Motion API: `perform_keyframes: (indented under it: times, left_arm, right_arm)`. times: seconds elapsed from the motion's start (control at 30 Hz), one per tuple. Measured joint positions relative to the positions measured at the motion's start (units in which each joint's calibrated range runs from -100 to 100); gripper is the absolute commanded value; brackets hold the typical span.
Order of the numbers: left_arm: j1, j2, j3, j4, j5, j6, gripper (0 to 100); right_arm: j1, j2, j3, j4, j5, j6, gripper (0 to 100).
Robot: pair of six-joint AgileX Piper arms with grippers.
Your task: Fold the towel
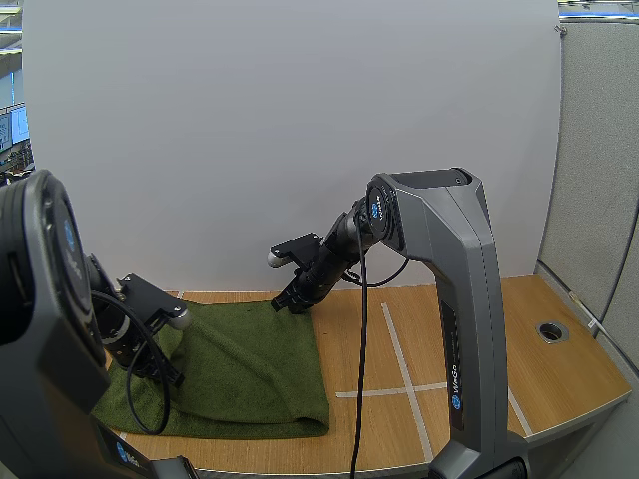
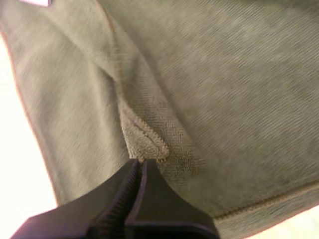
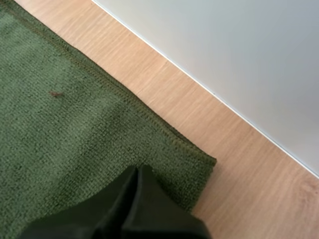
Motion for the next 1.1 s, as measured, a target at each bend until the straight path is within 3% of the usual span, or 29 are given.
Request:
perform_keyframes:
  times: [0.03, 0.1, 0.2, 0.27, 0.3, 0.47, 0.67, 0.9, 1.1]
  left_arm:
    - [0.34, 0.0, 0.0, 0.0, 0.0, 0.3, 0]
    - [2.87, 0.0, 0.0, 0.3, 0.0, 2.1, 0]
    - [3.73, 0.0, 0.0, 0.3, 0.2, 3.3, 0]
    - [6.17, 0.0, 0.0, -0.2, 0.2, 5.8, 0]
    - [6.73, 0.0, 0.0, -0.4, 0.2, 6.5, 0]
    - [7.83, 0.0, 0.0, -0.6, 0.2, 7.3, 0]
    - [10.66, 0.0, 0.0, -0.9, 0.2, 9.7, 0]
    - [12.22, 0.0, 0.0, -1.1, 0.2, 11.0, 0]
    - [12.42, -2.8, 0.0, -1.5, -0.5, 11.8, 0]
  right_arm:
    - [0.0, 0.0, 0.0, 0.0, 0.0, 0.0, 0]
    - [0.0, 0.0, 0.0, 0.0, 0.0, 0.0, 0]
    - [0.0, 0.0, 0.0, 0.0, 0.0, 0.0, 0]
    - [0.0, 0.0, 0.0, 0.0, 0.0, 0.0, 0]
    - [0.0, 0.0, 0.0, 0.0, 0.0, 0.0, 0]
    - [0.0, 0.0, 0.0, 0.0, 0.0, 0.0, 0]
    - [0.0, 0.0, 0.0, 0.0, 0.0, 0.0, 0]
    - [0.0, 0.0, 0.0, 0.0, 0.0, 0.0, 0]
    - [0.0, 0.0, 0.0, -0.1, 0.0, 0.0, 0]
